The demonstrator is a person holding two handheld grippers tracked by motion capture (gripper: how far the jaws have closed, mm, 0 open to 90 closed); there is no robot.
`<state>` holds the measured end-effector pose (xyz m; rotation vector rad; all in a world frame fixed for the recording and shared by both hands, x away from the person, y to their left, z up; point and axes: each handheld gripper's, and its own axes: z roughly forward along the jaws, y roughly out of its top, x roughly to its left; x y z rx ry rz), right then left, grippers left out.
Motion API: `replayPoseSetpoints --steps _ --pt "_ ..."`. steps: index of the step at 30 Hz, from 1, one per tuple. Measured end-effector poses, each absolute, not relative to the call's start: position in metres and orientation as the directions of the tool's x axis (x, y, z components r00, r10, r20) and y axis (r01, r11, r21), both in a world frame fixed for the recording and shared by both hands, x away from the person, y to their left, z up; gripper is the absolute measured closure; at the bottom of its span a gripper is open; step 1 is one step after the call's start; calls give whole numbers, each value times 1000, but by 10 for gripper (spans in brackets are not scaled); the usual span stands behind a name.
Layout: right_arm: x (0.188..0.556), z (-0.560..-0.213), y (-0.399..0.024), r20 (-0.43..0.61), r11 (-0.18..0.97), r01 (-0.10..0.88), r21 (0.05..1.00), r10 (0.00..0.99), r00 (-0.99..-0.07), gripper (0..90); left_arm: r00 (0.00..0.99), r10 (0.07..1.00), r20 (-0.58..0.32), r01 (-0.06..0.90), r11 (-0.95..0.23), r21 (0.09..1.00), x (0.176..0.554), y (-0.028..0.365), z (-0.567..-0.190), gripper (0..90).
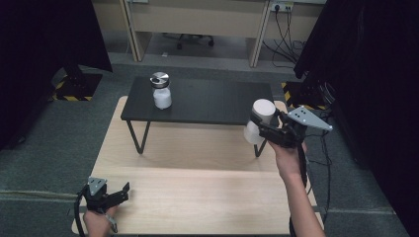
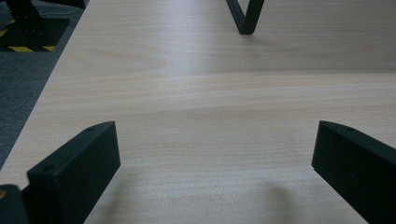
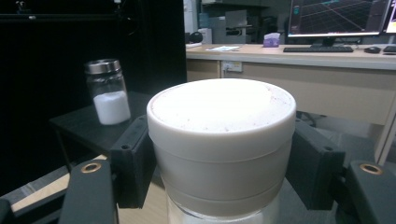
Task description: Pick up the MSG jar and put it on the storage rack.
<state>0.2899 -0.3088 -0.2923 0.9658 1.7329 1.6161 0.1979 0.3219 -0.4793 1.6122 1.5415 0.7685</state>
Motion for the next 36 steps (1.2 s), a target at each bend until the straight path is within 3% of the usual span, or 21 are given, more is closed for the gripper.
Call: replayPoseSetpoints --steps 13,23,36 --pt "308 -279 -300 79 -13 127 992 846 -528 335 101 993 -64 530 1 848 197 321 -480 2" --pt "323 -272 -281 92 -28 159 987 906 -413 335 105 993 -62 517 -1 856 195 322 -481 1" --pt "345 -274 -265 75 -29 132 991 929 -363 335 105 993 -53 511 -8 860 194 321 -482 1"
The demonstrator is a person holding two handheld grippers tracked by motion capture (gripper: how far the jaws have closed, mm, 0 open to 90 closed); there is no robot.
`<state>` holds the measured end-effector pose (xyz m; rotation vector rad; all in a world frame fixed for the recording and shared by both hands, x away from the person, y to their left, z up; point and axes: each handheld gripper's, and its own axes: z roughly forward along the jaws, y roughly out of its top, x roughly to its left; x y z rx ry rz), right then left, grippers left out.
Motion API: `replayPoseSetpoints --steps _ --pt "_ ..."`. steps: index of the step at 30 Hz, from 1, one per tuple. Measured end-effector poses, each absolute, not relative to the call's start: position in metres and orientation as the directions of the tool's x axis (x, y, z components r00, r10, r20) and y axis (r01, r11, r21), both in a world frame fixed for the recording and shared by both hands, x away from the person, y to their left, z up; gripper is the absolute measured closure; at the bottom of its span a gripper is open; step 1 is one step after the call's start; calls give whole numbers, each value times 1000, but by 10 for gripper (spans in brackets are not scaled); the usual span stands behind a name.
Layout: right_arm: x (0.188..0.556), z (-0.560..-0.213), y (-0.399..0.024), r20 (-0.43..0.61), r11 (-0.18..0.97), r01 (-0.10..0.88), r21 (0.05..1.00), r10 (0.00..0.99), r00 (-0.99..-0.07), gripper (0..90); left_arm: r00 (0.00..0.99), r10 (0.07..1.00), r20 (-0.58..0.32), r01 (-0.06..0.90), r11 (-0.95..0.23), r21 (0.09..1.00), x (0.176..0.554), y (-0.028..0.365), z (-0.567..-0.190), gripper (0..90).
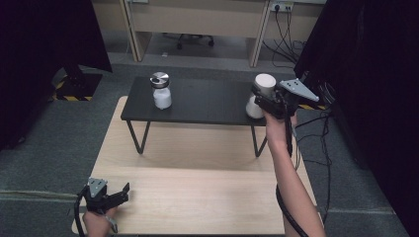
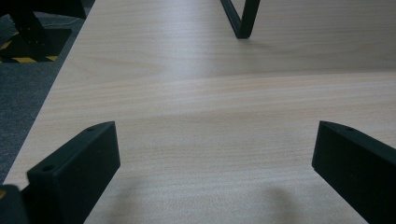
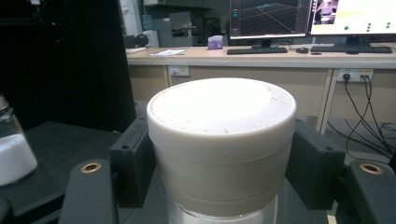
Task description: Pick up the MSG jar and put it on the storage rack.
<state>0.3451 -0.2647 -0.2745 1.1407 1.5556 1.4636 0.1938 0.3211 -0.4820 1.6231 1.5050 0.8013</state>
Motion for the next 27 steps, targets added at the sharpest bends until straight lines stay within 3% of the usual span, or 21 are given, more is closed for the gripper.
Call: replayPoseSetpoints --steps 27 --pt "364 -279 -250 70 -27 129 991 936 -345 335 106 994 -38 516 -22 856 195 319 -481 2"
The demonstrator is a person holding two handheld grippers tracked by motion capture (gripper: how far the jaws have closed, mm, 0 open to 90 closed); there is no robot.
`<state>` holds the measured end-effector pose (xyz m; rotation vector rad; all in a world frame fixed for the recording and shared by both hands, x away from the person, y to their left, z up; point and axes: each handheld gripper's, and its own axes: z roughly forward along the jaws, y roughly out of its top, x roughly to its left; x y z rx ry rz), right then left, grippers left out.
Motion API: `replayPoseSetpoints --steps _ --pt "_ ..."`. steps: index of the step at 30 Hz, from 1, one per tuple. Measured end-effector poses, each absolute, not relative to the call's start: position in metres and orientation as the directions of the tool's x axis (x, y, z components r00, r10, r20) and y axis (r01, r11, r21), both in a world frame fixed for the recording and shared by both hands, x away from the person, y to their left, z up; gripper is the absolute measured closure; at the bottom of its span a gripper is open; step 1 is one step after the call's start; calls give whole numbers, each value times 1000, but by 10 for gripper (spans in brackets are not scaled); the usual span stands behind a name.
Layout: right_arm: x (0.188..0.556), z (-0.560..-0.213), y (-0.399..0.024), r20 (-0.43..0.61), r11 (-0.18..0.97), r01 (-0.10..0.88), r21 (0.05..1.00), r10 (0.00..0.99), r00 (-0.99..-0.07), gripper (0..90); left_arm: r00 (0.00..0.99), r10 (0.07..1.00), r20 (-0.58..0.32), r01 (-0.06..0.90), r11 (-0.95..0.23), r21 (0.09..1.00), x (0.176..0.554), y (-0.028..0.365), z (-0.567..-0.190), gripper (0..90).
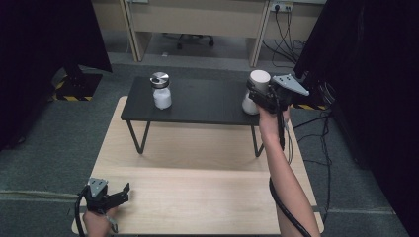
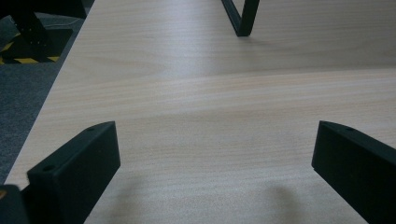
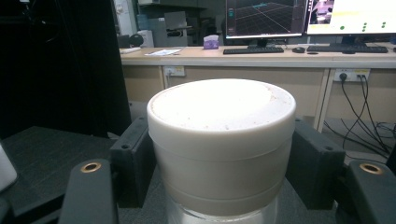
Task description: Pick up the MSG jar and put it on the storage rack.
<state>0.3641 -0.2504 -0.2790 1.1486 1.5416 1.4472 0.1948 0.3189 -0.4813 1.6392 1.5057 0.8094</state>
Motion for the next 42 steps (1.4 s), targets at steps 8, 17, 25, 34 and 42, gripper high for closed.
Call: replayPoseSetpoints --steps 8,17,25,34,42 --pt "365 -280 -251 63 -20 127 992 935 -348 334 105 994 -36 518 -24 855 195 318 -481 2" --pt "361 -286 -249 45 -16 90 996 940 -339 221 107 994 -36 520 -25 854 195 319 -481 2" --pt "354 -295 -254 6 22 81 996 942 -336 3 107 994 -34 523 -28 852 196 318 -481 2" --pt "331 -311 -266 -5 26 58 998 943 -332 3 107 994 -32 526 -30 850 196 317 -480 2" --pt "309 -333 -275 -24 44 56 997 945 -327 3 113 993 -27 529 -37 848 196 317 -480 2"
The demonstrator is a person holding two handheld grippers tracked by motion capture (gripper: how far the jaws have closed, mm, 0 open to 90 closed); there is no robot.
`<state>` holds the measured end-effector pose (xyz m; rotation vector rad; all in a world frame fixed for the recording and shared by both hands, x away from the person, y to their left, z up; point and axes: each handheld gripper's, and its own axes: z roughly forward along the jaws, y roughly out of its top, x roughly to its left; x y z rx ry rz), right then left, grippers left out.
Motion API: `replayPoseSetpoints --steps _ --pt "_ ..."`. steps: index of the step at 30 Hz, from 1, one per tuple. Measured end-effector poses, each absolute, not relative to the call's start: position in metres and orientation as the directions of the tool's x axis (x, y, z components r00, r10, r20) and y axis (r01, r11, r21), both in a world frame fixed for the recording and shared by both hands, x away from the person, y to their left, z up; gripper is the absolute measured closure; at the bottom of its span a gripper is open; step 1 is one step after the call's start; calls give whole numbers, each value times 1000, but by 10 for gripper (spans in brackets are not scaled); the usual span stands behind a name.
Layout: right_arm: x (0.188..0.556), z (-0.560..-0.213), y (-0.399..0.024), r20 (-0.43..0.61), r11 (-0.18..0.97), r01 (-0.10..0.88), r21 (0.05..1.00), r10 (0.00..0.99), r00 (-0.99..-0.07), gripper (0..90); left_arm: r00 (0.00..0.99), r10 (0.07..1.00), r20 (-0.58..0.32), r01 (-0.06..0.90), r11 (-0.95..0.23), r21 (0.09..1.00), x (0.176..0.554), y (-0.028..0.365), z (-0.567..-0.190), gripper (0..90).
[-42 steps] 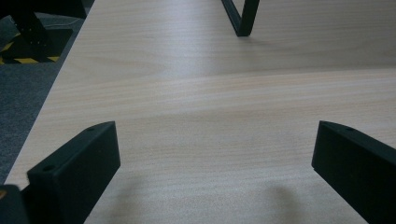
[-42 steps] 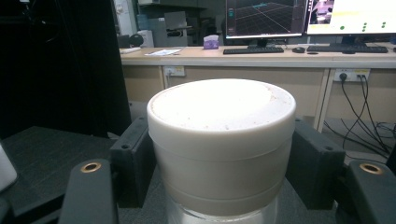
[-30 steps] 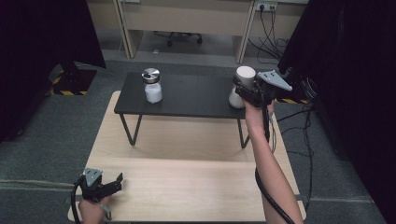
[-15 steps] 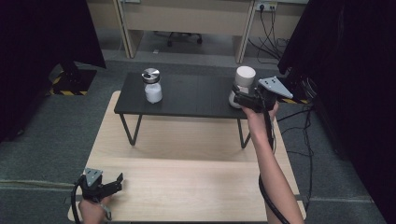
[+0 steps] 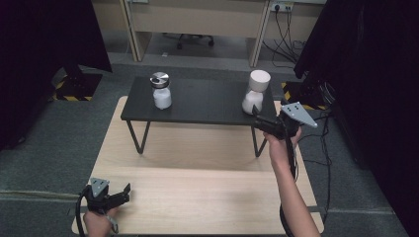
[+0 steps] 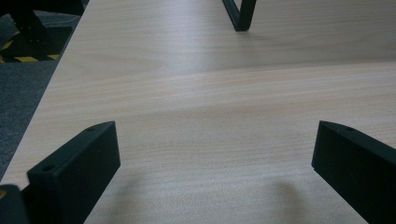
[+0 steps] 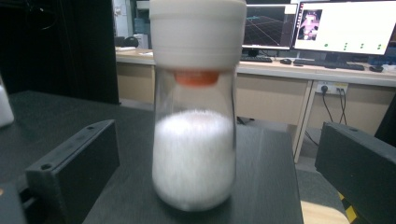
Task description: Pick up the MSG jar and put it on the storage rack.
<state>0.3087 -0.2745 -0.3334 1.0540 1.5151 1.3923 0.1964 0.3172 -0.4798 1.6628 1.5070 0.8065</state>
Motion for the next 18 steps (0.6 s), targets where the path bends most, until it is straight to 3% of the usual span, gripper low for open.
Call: replayPoseSetpoints --steps 18 --pt "268 -385 -294 -18 42 70 997 950 -312 3 110 994 -24 531 -39 846 197 316 -479 1"
